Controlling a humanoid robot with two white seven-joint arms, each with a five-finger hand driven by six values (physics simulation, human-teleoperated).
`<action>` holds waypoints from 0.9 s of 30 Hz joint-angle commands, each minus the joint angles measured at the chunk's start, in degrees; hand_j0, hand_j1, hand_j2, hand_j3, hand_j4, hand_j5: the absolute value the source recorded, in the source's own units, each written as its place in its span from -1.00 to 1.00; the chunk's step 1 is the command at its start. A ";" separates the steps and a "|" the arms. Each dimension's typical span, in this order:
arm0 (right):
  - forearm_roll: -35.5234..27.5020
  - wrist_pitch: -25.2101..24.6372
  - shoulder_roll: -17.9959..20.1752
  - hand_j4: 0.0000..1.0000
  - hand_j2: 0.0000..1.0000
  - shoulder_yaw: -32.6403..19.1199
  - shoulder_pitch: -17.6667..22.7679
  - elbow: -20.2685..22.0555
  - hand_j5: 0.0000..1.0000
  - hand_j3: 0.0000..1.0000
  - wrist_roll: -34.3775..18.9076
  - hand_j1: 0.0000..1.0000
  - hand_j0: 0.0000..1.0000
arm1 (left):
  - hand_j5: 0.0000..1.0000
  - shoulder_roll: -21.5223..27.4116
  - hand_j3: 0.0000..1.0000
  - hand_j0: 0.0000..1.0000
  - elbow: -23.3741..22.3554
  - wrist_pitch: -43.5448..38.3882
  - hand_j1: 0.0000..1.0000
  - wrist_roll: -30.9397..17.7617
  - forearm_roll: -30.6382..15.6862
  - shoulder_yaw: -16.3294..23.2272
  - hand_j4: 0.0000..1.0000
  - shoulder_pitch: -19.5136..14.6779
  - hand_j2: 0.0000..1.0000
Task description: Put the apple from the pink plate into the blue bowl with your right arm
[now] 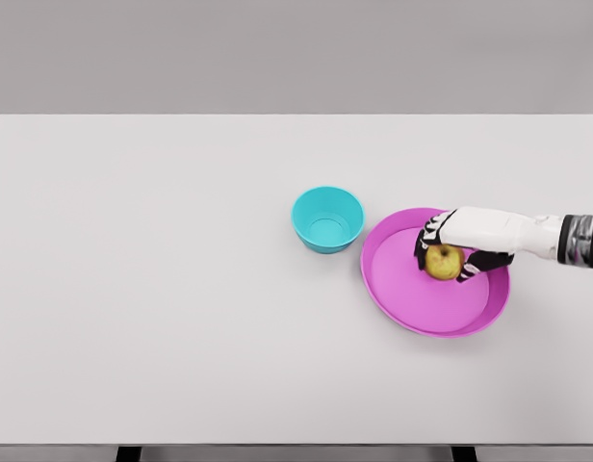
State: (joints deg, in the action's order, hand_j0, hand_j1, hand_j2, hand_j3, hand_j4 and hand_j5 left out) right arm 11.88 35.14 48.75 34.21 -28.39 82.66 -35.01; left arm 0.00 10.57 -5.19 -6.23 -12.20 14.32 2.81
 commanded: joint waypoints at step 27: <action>-0.28 -0.14 -9.90 -0.14 -0.14 -0.02 -8.26 -0.75 -0.14 -0.14 0.01 -0.14 -0.14 | 1.00 0.00 1.00 1.00 -0.02 0.00 1.00 -0.01 -0.02 0.01 1.00 0.00 1.00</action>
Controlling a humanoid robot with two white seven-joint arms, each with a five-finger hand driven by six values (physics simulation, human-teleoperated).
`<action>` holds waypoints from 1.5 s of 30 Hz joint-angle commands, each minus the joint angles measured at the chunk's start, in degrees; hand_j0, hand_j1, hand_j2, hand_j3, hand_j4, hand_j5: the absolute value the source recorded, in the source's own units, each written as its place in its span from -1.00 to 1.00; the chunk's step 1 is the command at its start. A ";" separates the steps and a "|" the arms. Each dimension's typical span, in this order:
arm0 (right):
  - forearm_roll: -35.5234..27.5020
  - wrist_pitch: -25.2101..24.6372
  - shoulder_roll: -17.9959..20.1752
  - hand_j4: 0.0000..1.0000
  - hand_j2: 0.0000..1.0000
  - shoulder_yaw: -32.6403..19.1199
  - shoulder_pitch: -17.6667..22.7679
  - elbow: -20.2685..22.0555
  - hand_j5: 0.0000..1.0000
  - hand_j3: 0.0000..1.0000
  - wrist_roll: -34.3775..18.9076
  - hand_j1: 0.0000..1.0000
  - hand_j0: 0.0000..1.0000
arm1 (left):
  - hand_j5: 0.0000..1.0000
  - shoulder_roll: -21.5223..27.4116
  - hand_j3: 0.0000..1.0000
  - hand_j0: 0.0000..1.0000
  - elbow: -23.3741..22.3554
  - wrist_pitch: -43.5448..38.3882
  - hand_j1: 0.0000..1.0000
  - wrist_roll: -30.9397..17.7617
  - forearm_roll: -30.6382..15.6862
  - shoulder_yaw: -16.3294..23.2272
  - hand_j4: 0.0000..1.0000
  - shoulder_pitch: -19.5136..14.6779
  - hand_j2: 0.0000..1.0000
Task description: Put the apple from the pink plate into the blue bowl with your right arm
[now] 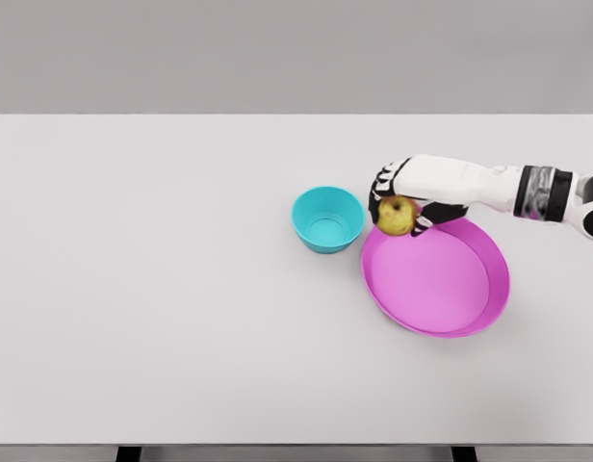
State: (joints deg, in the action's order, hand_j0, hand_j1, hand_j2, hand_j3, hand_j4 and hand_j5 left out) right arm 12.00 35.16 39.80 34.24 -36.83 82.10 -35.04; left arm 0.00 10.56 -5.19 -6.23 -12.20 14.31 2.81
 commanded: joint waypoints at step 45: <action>5.14 -0.16 -14.22 1.00 1.00 6.63 -9.67 -15.83 1.00 1.00 0.04 1.00 1.00 | 1.00 0.00 1.00 1.00 -0.01 0.00 1.00 -0.01 -0.02 0.01 1.00 0.00 1.00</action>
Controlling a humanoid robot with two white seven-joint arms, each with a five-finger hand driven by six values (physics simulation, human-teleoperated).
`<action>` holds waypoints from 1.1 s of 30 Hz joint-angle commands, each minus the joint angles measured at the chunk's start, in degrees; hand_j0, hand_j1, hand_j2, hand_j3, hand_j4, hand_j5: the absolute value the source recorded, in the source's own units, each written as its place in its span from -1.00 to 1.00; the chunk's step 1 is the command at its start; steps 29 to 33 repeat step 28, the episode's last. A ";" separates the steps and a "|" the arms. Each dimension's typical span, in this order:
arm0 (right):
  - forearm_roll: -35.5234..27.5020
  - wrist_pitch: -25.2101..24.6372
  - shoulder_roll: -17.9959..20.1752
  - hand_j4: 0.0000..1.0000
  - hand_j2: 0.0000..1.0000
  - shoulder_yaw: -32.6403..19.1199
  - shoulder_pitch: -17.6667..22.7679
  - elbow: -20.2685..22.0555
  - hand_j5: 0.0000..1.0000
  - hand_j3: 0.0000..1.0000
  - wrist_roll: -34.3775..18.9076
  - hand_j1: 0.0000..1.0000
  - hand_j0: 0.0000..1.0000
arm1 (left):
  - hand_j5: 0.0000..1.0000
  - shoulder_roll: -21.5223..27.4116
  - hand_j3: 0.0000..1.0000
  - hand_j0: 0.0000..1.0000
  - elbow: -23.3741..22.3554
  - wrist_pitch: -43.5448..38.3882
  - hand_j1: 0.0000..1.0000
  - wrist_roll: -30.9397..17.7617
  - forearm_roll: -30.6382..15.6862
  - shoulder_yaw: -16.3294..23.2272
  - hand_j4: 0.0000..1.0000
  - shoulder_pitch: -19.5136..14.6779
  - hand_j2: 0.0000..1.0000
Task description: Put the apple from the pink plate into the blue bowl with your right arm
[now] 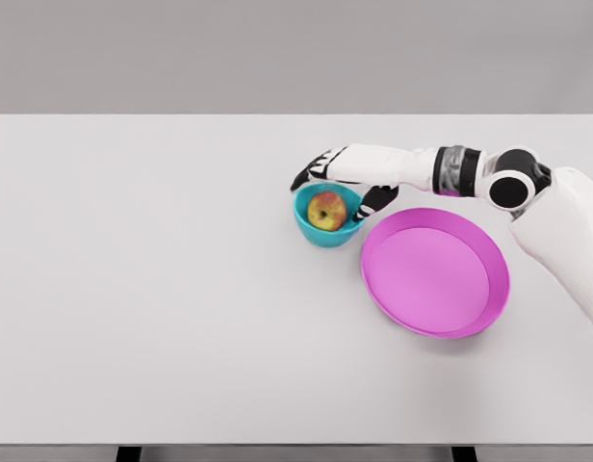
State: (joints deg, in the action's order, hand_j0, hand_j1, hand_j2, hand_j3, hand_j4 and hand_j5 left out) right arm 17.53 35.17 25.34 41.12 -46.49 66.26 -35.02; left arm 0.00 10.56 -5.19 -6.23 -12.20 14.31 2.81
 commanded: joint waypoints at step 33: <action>-0.92 -0.17 11.40 1.00 1.00 -42.43 26.01 10.64 1.00 1.00 0.02 1.00 1.00 | 1.00 0.00 1.00 1.00 0.16 0.35 1.00 -0.01 0.07 0.36 1.00 -0.79 1.00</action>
